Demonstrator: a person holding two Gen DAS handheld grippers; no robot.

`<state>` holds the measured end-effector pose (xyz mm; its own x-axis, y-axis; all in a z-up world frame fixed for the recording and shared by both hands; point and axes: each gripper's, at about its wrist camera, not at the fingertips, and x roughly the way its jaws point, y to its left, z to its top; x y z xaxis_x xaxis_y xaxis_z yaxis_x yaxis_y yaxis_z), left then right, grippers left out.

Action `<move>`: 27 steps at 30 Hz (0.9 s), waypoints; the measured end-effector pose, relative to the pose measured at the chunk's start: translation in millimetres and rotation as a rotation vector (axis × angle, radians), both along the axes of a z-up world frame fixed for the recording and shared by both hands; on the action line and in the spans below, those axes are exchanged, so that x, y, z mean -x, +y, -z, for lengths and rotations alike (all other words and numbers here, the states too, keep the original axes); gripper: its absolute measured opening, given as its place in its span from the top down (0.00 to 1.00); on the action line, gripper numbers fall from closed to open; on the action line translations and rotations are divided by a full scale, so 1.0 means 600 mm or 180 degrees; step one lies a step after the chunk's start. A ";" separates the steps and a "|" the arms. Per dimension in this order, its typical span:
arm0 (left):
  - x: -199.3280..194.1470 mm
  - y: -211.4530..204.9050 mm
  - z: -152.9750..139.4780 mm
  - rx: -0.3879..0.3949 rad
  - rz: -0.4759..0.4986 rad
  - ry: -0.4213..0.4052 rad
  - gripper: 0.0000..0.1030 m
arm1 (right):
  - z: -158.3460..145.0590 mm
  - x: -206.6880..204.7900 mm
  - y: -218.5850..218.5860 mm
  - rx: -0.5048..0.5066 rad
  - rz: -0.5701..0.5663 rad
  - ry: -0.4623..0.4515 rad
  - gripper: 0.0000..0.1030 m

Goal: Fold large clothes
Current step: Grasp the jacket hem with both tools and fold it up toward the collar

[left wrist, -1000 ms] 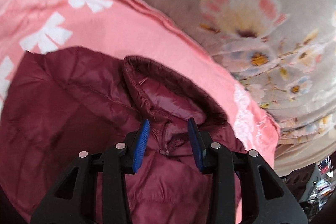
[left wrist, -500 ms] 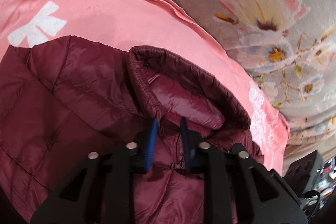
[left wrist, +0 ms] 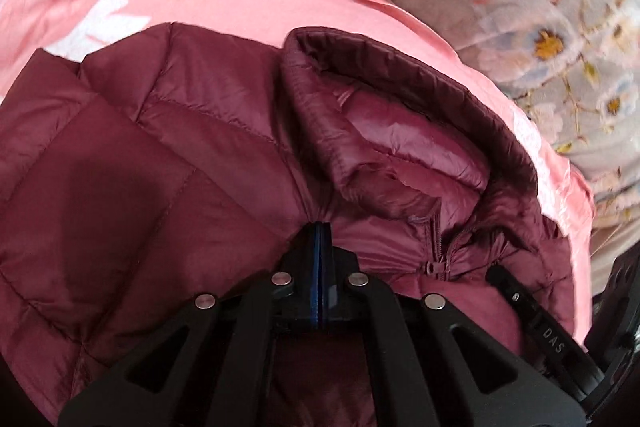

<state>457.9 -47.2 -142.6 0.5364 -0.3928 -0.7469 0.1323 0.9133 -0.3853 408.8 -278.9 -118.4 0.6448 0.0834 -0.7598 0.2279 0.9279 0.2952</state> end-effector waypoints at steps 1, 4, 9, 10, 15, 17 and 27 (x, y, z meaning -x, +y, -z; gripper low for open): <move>0.001 -0.001 0.001 -0.0008 0.0002 -0.0026 1.00 | -0.001 0.003 -0.001 -0.0019 0.0014 -0.0029 1.00; 0.007 0.011 -0.003 0.0142 -0.0033 -0.0060 1.00 | -0.016 0.031 -0.010 -0.0158 0.0106 -0.0247 0.96; 0.028 0.060 -0.059 0.0590 -0.0180 -0.0301 1.00 | -0.073 0.047 -0.025 -0.0449 0.0112 -0.0624 0.91; 0.024 0.064 -0.078 0.0670 -0.0201 -0.0355 1.00 | -0.083 0.035 -0.019 -0.0469 0.0058 -0.0644 0.91; -0.033 0.005 -0.090 0.0554 -0.0024 -0.0166 1.00 | -0.051 -0.019 0.023 -0.0386 -0.0143 -0.0333 0.92; -0.039 -0.014 -0.062 0.0355 0.0047 -0.0004 1.00 | -0.022 -0.019 0.032 -0.0299 -0.0180 -0.0189 0.93; -0.022 -0.018 0.004 0.0152 0.0098 0.0013 1.00 | 0.040 -0.010 0.035 -0.0119 -0.0236 0.0005 1.00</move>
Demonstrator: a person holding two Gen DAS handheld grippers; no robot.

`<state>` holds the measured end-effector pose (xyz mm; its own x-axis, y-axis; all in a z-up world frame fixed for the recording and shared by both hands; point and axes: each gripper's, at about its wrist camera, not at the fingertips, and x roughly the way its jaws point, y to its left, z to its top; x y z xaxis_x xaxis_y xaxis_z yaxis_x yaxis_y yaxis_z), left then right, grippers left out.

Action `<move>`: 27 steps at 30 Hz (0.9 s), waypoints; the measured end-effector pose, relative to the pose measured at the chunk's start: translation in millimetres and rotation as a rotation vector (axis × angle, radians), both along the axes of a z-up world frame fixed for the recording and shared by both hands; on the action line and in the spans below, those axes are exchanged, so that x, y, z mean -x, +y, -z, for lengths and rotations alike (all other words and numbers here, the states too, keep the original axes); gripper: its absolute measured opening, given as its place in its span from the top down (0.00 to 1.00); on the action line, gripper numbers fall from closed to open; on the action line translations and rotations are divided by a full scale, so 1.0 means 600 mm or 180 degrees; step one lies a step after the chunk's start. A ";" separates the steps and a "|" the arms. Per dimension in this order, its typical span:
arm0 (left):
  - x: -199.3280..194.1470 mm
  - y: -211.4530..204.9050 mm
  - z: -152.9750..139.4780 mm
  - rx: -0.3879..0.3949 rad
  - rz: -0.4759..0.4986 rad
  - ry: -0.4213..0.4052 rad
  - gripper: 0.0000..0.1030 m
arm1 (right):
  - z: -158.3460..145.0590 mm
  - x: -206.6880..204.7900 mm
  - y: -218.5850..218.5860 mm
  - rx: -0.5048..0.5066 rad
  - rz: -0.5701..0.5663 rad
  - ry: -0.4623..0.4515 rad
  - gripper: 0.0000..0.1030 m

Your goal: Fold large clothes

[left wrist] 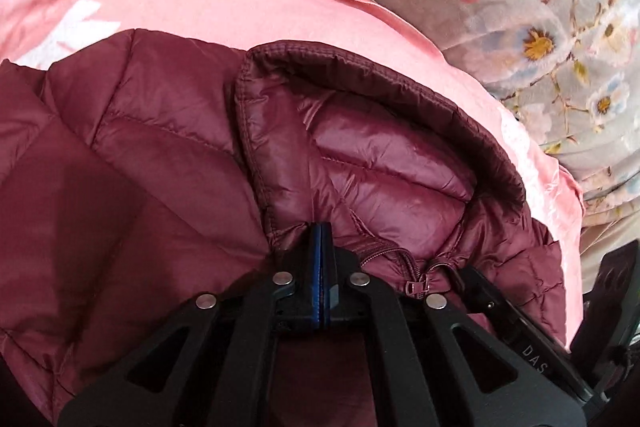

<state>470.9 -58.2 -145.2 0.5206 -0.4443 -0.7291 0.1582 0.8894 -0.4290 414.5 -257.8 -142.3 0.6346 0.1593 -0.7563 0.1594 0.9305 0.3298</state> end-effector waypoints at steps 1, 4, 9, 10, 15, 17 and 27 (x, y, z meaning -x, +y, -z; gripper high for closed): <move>0.000 0.001 -0.001 0.0001 -0.0009 0.0000 1.00 | -0.005 0.004 -0.001 0.0011 0.0025 -0.0005 1.00; 0.008 0.018 -0.024 -0.0026 -0.0088 -0.0076 1.00 | -0.036 0.024 -0.013 -0.0060 0.0125 -0.0182 0.97; -0.008 0.064 -0.089 0.0288 -0.0310 -0.0279 0.96 | -0.074 0.005 -0.051 -0.0561 0.0267 -0.0399 0.84; -0.022 0.074 -0.100 0.0436 -0.0366 -0.0239 0.90 | -0.075 -0.007 -0.062 -0.0756 0.0325 -0.0424 0.83; -0.076 0.084 -0.128 0.0661 -0.0591 -0.0231 0.83 | -0.070 -0.041 -0.086 -0.0819 0.0602 -0.0592 0.83; -0.097 0.071 -0.131 0.0563 -0.0607 -0.0247 0.83 | -0.057 -0.056 -0.090 -0.0797 0.0625 -0.0568 0.83; -0.118 0.039 -0.047 0.0078 -0.0407 0.0010 0.84 | 0.027 -0.066 -0.068 -0.0142 0.0254 -0.0070 0.93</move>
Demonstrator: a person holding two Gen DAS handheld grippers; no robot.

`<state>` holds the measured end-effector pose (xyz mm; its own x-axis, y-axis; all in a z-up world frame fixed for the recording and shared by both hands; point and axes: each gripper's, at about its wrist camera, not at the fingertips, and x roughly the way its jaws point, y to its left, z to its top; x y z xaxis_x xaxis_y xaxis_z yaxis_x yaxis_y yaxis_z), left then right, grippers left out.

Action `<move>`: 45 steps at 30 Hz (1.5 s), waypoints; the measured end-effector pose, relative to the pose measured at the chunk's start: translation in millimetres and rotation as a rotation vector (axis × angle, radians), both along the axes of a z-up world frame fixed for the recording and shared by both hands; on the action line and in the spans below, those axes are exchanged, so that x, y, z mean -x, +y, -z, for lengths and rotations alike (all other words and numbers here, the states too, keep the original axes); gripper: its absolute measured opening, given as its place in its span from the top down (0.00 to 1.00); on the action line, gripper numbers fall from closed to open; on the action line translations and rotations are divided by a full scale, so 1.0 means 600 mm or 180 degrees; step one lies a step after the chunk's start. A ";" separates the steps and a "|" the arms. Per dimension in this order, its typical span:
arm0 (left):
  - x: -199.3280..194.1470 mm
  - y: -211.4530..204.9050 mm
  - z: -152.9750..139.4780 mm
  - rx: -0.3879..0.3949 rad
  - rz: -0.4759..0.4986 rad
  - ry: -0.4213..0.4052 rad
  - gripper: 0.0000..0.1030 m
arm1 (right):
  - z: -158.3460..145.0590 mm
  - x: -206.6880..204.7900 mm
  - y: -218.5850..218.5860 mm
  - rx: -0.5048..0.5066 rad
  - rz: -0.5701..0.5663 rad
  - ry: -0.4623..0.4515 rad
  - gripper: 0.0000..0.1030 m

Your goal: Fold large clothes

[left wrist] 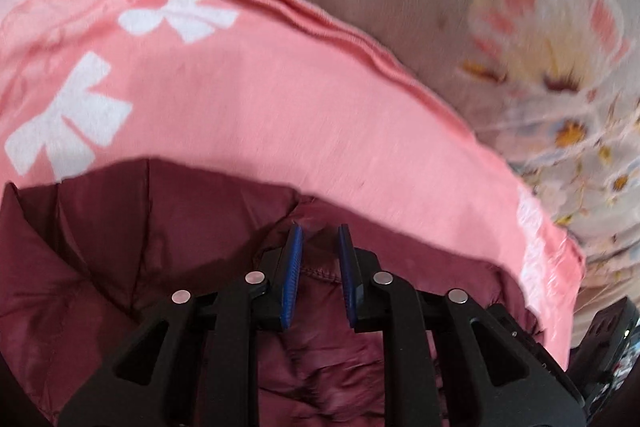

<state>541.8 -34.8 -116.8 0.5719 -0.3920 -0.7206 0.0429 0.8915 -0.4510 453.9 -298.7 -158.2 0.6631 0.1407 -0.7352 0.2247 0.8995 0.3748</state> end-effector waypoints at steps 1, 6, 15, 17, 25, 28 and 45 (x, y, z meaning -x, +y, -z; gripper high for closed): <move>0.003 -0.002 0.008 -0.0047 0.0033 -0.0003 0.84 | 0.005 -0.001 0.000 0.0057 -0.0003 0.0034 0.94; 0.010 -0.014 0.027 -0.0269 0.0120 -0.0068 0.84 | 0.021 -0.009 0.004 0.0185 -0.0027 0.0123 0.97; 0.014 -0.020 0.041 -0.0395 0.0130 -0.0245 0.84 | 0.017 -0.016 0.033 0.0668 -0.0017 0.0119 0.97; 0.019 -0.017 0.039 -0.0381 0.0109 -0.0273 0.84 | 0.006 0.005 0.022 0.0544 0.0007 0.0059 0.96; 0.174 0.106 -0.034 -0.0021 0.0144 -0.0488 0.75 | -0.126 0.310 -0.050 0.0370 -0.0124 -0.0524 0.68; 0.266 0.182 -0.052 -0.0038 0.0103 -0.0481 0.51 | -0.154 0.432 -0.088 0.0323 -0.0085 -0.0600 0.55; 0.651 0.412 0.043 0.0502 -0.0362 0.0150 0.34 | -0.061 0.830 -0.164 -0.0237 0.0794 -0.0208 0.34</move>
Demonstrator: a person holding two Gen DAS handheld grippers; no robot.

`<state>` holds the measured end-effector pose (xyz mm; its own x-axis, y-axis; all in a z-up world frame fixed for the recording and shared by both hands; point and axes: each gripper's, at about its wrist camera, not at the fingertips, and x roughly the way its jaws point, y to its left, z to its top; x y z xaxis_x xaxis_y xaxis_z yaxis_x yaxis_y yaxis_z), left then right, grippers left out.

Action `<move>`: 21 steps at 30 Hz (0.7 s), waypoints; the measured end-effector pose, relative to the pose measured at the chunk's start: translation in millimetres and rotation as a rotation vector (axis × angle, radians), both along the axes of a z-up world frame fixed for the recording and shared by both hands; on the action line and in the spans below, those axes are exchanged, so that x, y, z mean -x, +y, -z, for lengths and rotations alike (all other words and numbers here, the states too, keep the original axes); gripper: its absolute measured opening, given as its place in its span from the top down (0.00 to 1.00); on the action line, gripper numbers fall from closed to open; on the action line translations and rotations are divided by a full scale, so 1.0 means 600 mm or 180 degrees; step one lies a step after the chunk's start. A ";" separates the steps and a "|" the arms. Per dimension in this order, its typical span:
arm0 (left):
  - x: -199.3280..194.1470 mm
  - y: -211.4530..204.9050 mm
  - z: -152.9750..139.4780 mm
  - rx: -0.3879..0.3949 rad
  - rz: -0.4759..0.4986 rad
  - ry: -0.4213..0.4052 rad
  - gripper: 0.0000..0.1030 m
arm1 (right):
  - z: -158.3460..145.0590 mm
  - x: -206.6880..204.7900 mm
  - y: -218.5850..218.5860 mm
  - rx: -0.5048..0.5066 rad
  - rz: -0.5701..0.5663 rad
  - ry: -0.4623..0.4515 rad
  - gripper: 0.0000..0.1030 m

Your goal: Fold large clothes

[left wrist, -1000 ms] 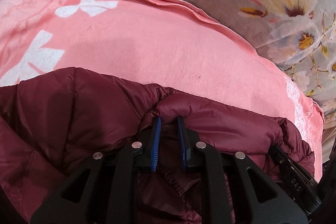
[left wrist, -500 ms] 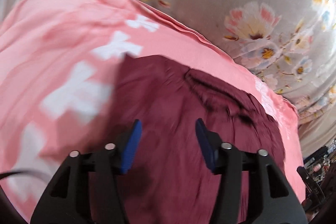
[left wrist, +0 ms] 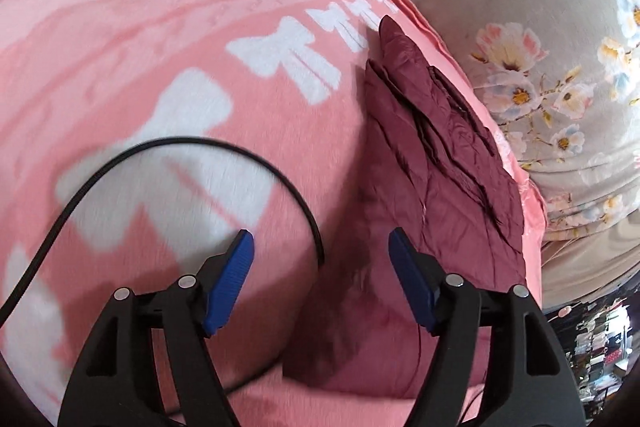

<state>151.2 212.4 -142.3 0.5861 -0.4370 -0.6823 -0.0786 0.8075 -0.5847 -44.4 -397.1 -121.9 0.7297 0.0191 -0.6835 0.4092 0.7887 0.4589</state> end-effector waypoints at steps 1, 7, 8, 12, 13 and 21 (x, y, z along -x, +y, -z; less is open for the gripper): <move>0.006 -0.003 0.000 -0.0018 0.0014 -0.0008 0.34 | 0.008 -0.001 0.001 -0.0041 0.0006 -0.0005 0.33; 0.018 -0.023 0.004 -0.0041 0.0018 -0.0056 0.34 | 0.019 -0.005 0.009 -0.0167 0.0047 -0.0083 0.32; 0.020 -0.024 0.005 -0.0048 0.0005 -0.0068 0.34 | 0.020 -0.007 0.007 -0.0213 0.0055 -0.0088 0.32; 0.027 -0.028 0.005 -0.0013 -0.0030 -0.0072 0.37 | 0.014 -0.024 0.014 -0.0209 0.0075 -0.0103 0.32; 0.031 -0.026 0.001 0.0068 -0.0055 -0.0049 0.41 | 0.008 -0.025 0.017 -0.0186 0.0085 -0.0122 0.32; 0.150 0.011 -0.156 0.0265 -0.0138 -0.0660 0.41 | -0.129 0.054 0.070 0.0534 -0.0177 -0.0535 0.30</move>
